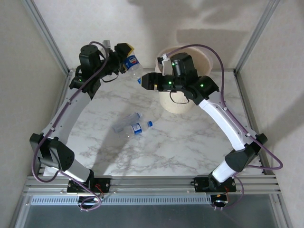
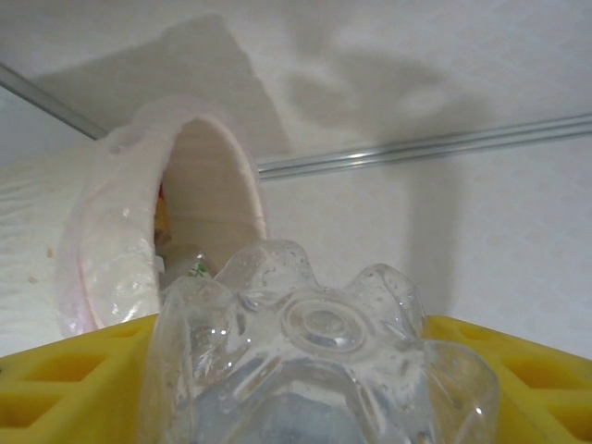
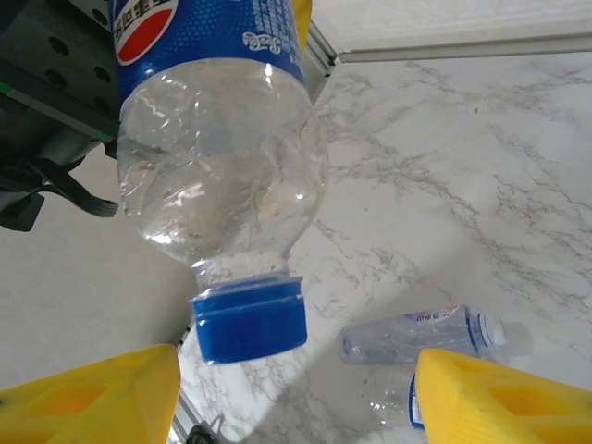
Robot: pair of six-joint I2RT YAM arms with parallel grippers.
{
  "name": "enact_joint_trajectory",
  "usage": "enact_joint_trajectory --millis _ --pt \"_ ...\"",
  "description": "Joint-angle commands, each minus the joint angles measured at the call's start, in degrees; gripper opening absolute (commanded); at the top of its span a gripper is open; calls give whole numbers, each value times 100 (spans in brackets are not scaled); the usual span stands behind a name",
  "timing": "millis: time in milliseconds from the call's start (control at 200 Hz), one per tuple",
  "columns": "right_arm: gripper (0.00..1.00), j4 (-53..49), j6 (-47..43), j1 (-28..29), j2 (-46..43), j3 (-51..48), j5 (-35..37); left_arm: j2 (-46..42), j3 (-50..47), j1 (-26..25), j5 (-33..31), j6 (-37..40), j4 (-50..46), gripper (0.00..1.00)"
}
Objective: Put the plastic bottles in the bin
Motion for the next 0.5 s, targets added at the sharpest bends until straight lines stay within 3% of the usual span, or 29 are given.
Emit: enact_joint_trajectory --millis 0,496 --pt "65 23 -58 -59 113 117 -277 -8 93 -98 265 -155 253 67" --pt "39 185 -95 -68 299 369 -410 154 425 -290 429 80 -53 65"
